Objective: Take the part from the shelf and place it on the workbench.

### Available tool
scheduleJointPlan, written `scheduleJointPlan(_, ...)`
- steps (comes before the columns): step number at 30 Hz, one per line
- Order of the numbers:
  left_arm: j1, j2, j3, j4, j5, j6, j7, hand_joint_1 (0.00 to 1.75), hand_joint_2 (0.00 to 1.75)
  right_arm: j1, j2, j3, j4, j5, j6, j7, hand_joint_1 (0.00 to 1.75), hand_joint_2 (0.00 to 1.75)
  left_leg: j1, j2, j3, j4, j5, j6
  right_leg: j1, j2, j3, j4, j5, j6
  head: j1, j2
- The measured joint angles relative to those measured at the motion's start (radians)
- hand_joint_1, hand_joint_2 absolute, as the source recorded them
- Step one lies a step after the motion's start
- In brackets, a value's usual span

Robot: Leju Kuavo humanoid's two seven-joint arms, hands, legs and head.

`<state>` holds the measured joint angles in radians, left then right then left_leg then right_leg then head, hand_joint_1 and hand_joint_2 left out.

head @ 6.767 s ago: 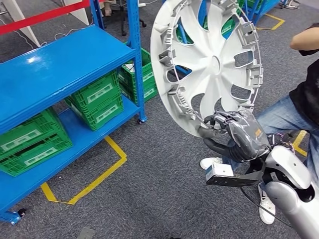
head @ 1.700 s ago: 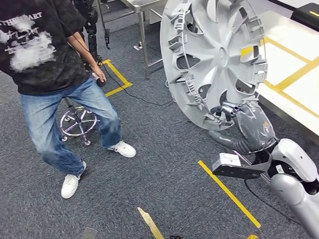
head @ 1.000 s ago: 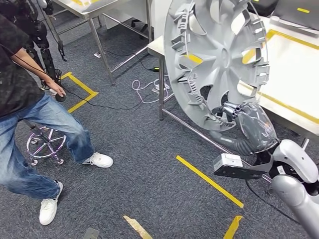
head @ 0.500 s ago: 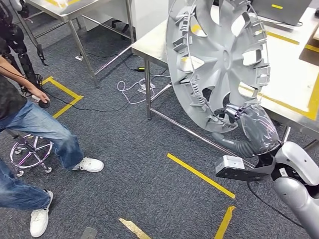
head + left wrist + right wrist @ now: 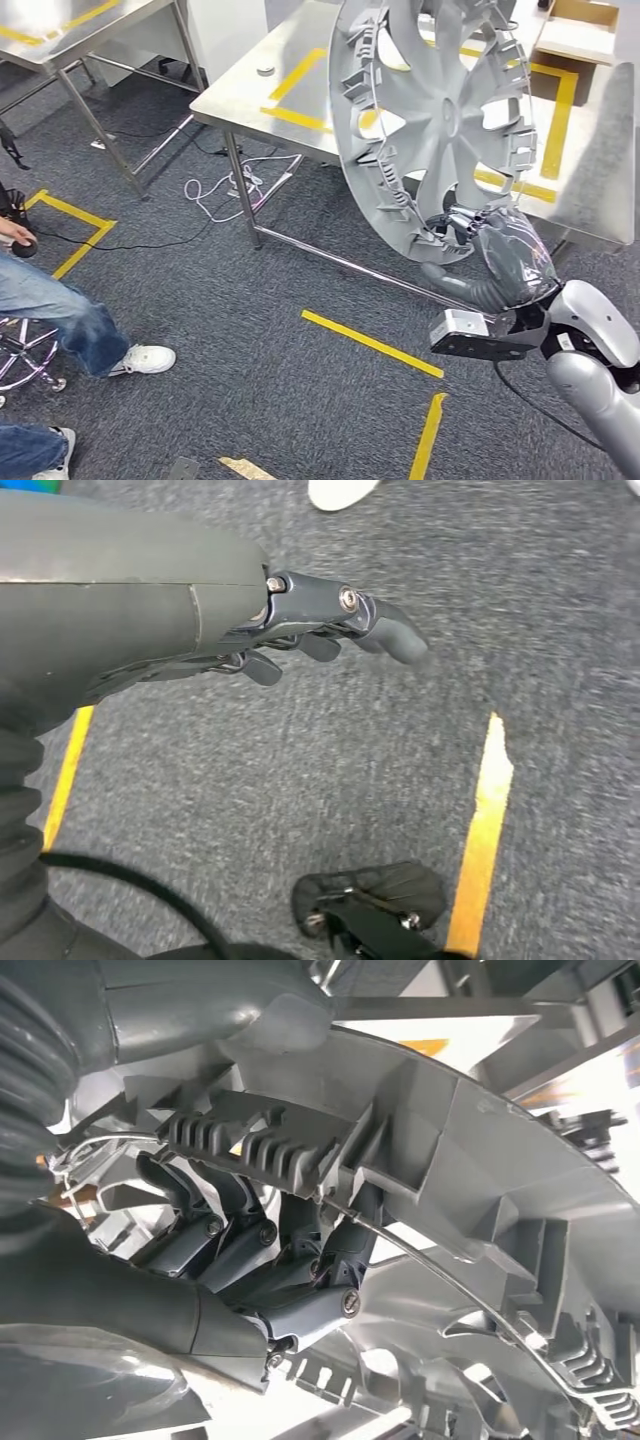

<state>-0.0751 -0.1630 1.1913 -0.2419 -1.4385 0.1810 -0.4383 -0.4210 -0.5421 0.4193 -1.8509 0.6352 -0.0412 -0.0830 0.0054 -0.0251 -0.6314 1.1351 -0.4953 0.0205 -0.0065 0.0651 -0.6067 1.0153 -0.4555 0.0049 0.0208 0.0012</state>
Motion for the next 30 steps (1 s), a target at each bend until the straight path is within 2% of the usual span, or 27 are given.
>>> scheduleJointPlan(1, 0.0, 0.001, 0.0, 0.0, 0.0, 0.0, 0.0, 0.0, 1.75, 0.0, 0.0, 0.0, 0.0, 0.0, 0.0, 0.0, 1.75, 1.75, 0.0, -0.018, 0.024, -0.056, 0.019, 0.005, 0.0, 0.01, -0.003, 0.001, 0.001, 0.003, 0.0, 0.0)
scheduleJointPlan(2, 0.0, 0.001, 0.0, 0.0, 0.0, 0.0, 0.0, 0.0, 1.75, 0.0, 0.0, 0.0, 0.0, 0.0, 0.0, 0.0, 1.75, 1.75, -0.001, -0.031, 0.037, -0.089, 0.027, 0.008, -0.002, 0.019, -0.006, 0.002, 0.003, 0.007, 0.0, 0.0)
scheduleJointPlan(3, 0.0, 0.001, 0.0, 0.0, 0.0, 0.0, 0.0, 0.0, 1.75, 0.001, 0.0, 0.0, 0.0, 0.0, 0.0, 0.0, 1.75, 1.75, -0.002, -0.035, 0.042, -0.101, 0.024, 0.008, -0.005, 0.028, -0.01, 0.002, 0.005, 0.013, 0.0, 0.0)
scheduleJointPlan(5, 0.0, 0.0, 0.0, 0.0, 0.0, 0.0, 0.0, 0.0, 1.75, 0.002, -0.001, -0.002, -0.001, 0.0, 0.0, 0.001, 1.75, 1.75, -0.003, -0.019, 0.046, -0.113, 0.027, 0.009, -0.009, 0.036, -0.018, 0.0, 0.007, 0.026, 0.0, 0.0)
scheduleJointPlan(7, -0.001, 0.0, -0.001, 0.0, 0.0, 0.0, 0.0, 0.0, 1.75, 0.003, -0.002, -0.003, -0.002, -0.001, 0.0, 0.001, 1.75, 1.75, 0.002, 0.0, 0.052, -0.126, 0.033, 0.015, -0.007, 0.002, -0.039, 0.034, -0.017, 0.037, 0.006, 0.0)
scheduleJointPlan(9, 0.0, -0.001, -0.001, 0.0, 0.001, -0.002, 0.001, 0.0, 1.75, 0.003, -0.003, -0.003, -0.002, -0.001, 0.0, 0.001, 1.75, 1.75, 0.003, 0.019, 0.055, -0.131, 0.034, 0.019, -0.007, -0.043, -0.092, 0.145, -0.075, 0.047, 0.011, 0.0)
scheduleJointPlan(10, 0.001, -0.001, -0.001, 0.0, 0.001, -0.002, 0.001, 0.0, 1.75, 0.004, -0.003, -0.002, -0.002, -0.001, 0.0, 0.001, 1.75, 1.75, 0.003, 0.03, 0.054, -0.13, 0.033, 0.02, -0.009, -0.052, -0.123, 0.211, -0.103, 0.052, 0.011, 0.0)
scheduleJointPlan(11, 0.002, -0.001, -0.001, 0.0, 0.001, -0.003, 0.001, 0.0, 1.75, 0.006, -0.003, -0.002, -0.002, -0.001, 0.0, 0.001, 1.75, 1.75, 0.004, 0.04, 0.055, -0.13, 0.032, 0.02, -0.011, -0.055, -0.146, 0.259, -0.116, 0.056, 0.011, 0.0)
scheduleJointPlan(12, 0.002, -0.002, -0.001, 0.0, 0.0, -0.003, 0.001, 0.0, 1.75, 0.006, -0.003, -0.002, -0.002, -0.001, 0.0, 0.001, 1.75, 1.75, 0.004, 0.051, 0.055, -0.13, 0.031, 0.019, -0.014, -0.058, -0.152, 0.272, -0.112, 0.06, 0.011, 0.0)
scheduleJointPlan(13, 0.002, -0.003, -0.001, 0.0, 0.0, -0.003, 0.001, 0.0, 1.75, 0.006, -0.003, -0.002, -0.002, -0.001, 0.0, 0.001, 1.75, 1.75, 0.005, 0.061, 0.057, -0.129, 0.029, 0.016, -0.016, -0.062, -0.137, 0.245, -0.089, 0.064, 0.011, 0.0)
scheduleJointPlan(14, 0.001, -0.004, -0.001, 0.0, 0.0, -0.003, 0.001, 0.0, 1.75, 0.006, -0.003, -0.002, -0.002, -0.001, 0.0, 0.002, 1.75, 1.75, 0.006, 0.069, 0.059, -0.127, 0.025, 0.012, -0.018, -0.073, -0.103, 0.181, -0.054, 0.067, 0.011, 0.0)
scheduleJointPlan(15, 0.001, -0.005, -0.001, -0.001, 0.001, -0.003, 0.001, 0.0, 1.75, 0.005, -0.003, -0.002, -0.002, -0.001, 0.0, 0.002, 1.75, 1.75, 0.005, 0.077, 0.061, -0.125, 0.021, 0.007, -0.017, -0.094, -0.064, 0.111, -0.029, 0.069, 0.012, 0.0)
scheduleJointPlan(16, 0.0, -0.005, -0.001, -0.001, 0.001, -0.003, 0.001, 0.0, 1.75, 0.004, -0.003, -0.002, -0.002, -0.001, 0.0, 0.001, 1.75, 1.75, 0.003, 0.084, 0.061, -0.12, 0.017, 0.001, -0.016, -0.111, -0.03, 0.052, -0.011, 0.066, 0.012, 0.0)
scheduleJointPlan(17, 0.0, -0.005, -0.001, -0.001, 0.001, -0.003, 0.001, 0.0, 1.75, 0.004, -0.003, -0.002, -0.002, -0.001, 0.0, 0.001, 1.75, 1.75, -0.001, 0.09, 0.062, -0.116, 0.013, -0.004, -0.013, -0.122, -0.009, 0.015, -0.004, 0.06, 0.011, 0.0)
scheduleJointPlan(18, 0.0, -0.005, -0.001, -0.001, 0.001, -0.002, 0.001, 0.0, 1.75, 0.005, -0.003, -0.002, -0.002, -0.001, 0.0, 0.001, 1.75, 1.75, -0.004, 0.097, 0.063, -0.114, 0.011, -0.009, -0.01, -0.125, -0.003, 0.005, -0.007, 0.052, 0.01, 0.0)
scheduleJointPlan(20, 0.0, -0.005, -0.001, -0.002, 0.001, -0.002, 0.001, 0.0, 1.75, 0.006, -0.003, -0.003, -0.002, -0.001, 0.0, 0.001, 1.75, 1.75, -0.005, 0.111, 0.067, -0.114, 0.007, -0.016, -0.011, -0.105, -0.004, 0.005, -0.007, 0.032, 0.008, 0.0)
scheduleJointPlan(22, -0.002, -0.005, -0.001, -0.002, 0.002, -0.002, 0.001, 0.0, 1.75, 0.006, -0.003, -0.005, -0.002, -0.001, 0.0, 0.002, 1.75, 1.75, 0.0, 0.093, 0.06, -0.085, -0.02, -0.025, -0.013, -0.087, -0.002, 0.004, -0.006, 0.017, 0.005, 0.0)
scheduleJointPlan(24, -0.002, -0.005, -0.002, -0.002, 0.002, -0.002, 0.001, 0.0, 1.75, 0.005, -0.003, -0.005, -0.003, -0.001, 0.0, 0.002, 1.75, 1.75, 0.003, 0.055, 0.014, 0.025, -0.08, -0.03, -0.014, -0.07, -0.001, 0.003, -0.006, 0.007, 0.0, 0.0)
scheduleJointPlan(25, -0.001, -0.005, -0.002, -0.002, 0.002, -0.002, 0.001, 0.0, 1.75, 0.006, -0.003, -0.004, -0.003, 0.0, 0.0, 0.002, 1.75, 1.75, 0.003, 0.043, -0.019, 0.096, -0.111, -0.03, -0.013, -0.06, -0.001, 0.003, -0.006, 0.004, -0.001, 0.0)
scheduleJointPlan(26, 0.001, -0.005, -0.002, -0.002, 0.002, -0.002, 0.001, 0.0, 1.75, 0.006, -0.003, -0.003, -0.002, 0.0, 0.0, 0.002, 1.75, 1.75, 0.003, 0.039, -0.047, 0.152, -0.128, -0.03, -0.012, -0.049, -0.001, 0.004, -0.007, 0.002, -0.002, 0.0)
scheduleJointPlan(27, 0.002, -0.005, -0.002, -0.002, 0.003, -0.002, 0.001, 0.0, 1.75, 0.007, -0.003, -0.002, -0.002, 0.0, 0.0, 0.002, 1.75, 1.75, 0.003, 0.036, -0.061, 0.177, -0.126, -0.027, -0.011, -0.037, 0.0, 0.004, -0.007, 0.002, -0.002, 0.0)
scheduleJointPlan(28, 0.003, -0.005, -0.002, -0.002, 0.003, -0.002, 0.001, 0.0, 1.75, 0.007, -0.003, -0.002, -0.002, 0.0, 0.0, 0.002, 1.75, 1.75, 0.002, 0.034, -0.057, 0.162, -0.103, -0.023, -0.01, -0.024, 0.0, 0.004, -0.007, 0.002, -0.002, 0.0)
scheduleJointPlan(29, 0.003, -0.005, -0.002, -0.002, 0.003, -0.002, 0.001, 0.0, 1.75, 0.007, -0.003, -0.002, -0.002, 0.0, 0.0, 0.002, 1.75, 1.75, 0.002, 0.028, -0.038, 0.112, -0.065, -0.018, -0.009, -0.012, 0.002, 0.004, -0.006, 0.002, -0.002, 0.0)
scheduleJointPlan(30, 0.003, -0.005, -0.002, -0.002, 0.003, -0.002, 0.001, 0.0, 1.75, 0.007, -0.003, -0.002, -0.002, 0.0, 0.0, 0.002, 1.75, 1.75, 0.001, 0.013, -0.012, 0.043, -0.025, -0.011, -0.008, -0.001, 0.003, 0.004, -0.006, 0.002, -0.002, 0.0)
